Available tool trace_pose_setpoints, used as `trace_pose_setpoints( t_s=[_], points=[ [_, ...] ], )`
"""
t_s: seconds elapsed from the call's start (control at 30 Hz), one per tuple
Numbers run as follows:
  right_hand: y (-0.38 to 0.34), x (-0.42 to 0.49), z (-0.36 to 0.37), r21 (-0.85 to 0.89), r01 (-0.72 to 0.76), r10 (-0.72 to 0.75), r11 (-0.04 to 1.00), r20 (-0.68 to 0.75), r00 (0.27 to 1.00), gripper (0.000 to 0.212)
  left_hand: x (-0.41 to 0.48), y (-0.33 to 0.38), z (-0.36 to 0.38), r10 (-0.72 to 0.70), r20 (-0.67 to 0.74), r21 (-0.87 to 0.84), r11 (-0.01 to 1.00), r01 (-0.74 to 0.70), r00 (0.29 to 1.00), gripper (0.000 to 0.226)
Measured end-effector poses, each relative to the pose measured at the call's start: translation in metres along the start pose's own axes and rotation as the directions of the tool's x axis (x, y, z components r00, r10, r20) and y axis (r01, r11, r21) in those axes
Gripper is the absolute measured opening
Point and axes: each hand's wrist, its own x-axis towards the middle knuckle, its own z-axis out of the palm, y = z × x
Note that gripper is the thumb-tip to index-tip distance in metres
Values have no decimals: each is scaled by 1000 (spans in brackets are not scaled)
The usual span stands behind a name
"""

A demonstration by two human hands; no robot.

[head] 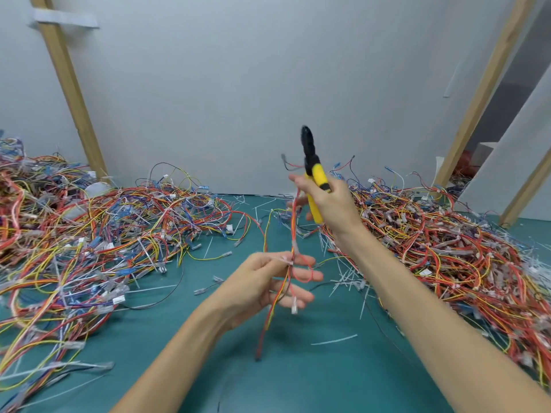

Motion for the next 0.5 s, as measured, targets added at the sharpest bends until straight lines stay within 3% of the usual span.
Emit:
trace_pose_setpoints(
  t_s=[0.07,0.13,0.23,0.27,0.33,0.4,0.5],
  points=[
    [-17,11,7,-135,175,-174,975,21,985,19,3,2,5,113,-61,-104,987,-119,992,31],
    [-25,18,14,-304,367,-374,879,36,927,20,4,4,5,185,-110,-175,964,-202,977,33],
    [-13,20,23,-443,455,-477,773,68,876,22,5,0,0,176,-159,-185,961,-204,972,28],
    [-2,20,26,-471,411,-426,781,79,901,22,6,-4,-2,144,-183,-147,974,-172,972,27],
    [26,23,24,-542,218,-186,812,113,976,23,7,-14,-4,59,-245,-58,995,-76,968,31],
    [58,19,17,-646,34,60,762,122,991,27,8,-24,-6,-21,-271,-49,999,8,962,32],
    [98,1,8,-718,-17,131,696,105,986,32,11,-32,-11,-75,-239,-90,994,54,968,31]
  ],
)
